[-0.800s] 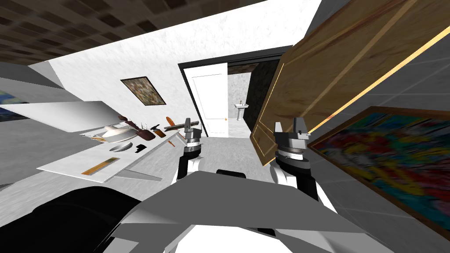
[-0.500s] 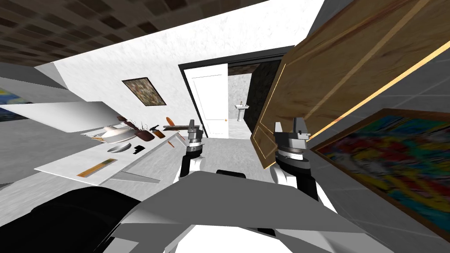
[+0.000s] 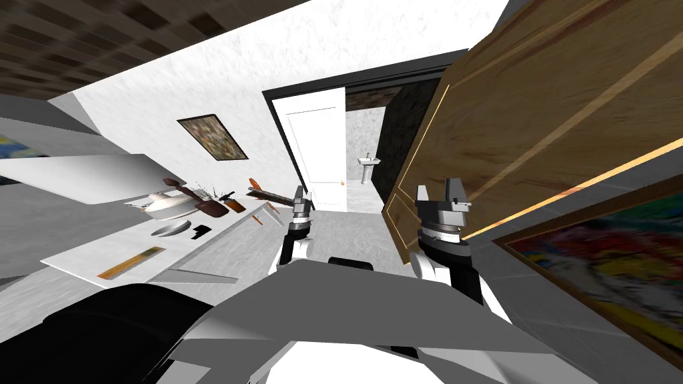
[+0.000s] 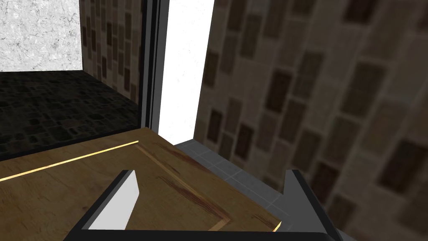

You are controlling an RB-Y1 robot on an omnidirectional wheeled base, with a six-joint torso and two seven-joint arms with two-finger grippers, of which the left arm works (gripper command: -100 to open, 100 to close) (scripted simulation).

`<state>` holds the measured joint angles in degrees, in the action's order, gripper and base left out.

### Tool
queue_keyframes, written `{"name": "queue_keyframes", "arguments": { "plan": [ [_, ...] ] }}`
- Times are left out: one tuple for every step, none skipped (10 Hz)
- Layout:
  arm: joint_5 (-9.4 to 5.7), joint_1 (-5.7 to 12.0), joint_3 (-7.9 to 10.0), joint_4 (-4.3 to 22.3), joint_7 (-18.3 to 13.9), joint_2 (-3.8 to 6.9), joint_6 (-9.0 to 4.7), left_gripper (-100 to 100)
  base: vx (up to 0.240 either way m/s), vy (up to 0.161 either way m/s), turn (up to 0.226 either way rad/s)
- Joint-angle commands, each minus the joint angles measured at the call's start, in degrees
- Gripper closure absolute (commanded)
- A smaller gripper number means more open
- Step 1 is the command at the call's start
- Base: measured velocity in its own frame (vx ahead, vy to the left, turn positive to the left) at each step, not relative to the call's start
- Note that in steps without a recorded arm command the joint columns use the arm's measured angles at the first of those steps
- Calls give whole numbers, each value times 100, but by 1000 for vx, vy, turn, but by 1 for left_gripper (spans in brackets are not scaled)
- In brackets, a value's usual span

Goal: Pull the door open

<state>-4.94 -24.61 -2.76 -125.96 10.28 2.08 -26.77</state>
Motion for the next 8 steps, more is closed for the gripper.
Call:
{"name": "queue_keyframes", "arguments": {
  "plan": [
    [37,86,8,244,171,75,-61,-100,160,-30,50],
    [54,114,5,342,234,100,-93,-100,134,-22,37],
    [71,143,2,440,298,125,-124,-100,99,-24,21],
    [88,171,-1,538,362,149,-156,-100,89,-34,28],
    [105,200,-4,636,425,174,-187,-100,89,-23,30],
    [125,233,-7,749,499,199,-224,-100,97,-13,31],
    [144,266,-11,863,573,225,-260,-100,90,-21,22],
    [164,299,-14,977,647,250,-297,-100,80,-44,30]
  ]
}}
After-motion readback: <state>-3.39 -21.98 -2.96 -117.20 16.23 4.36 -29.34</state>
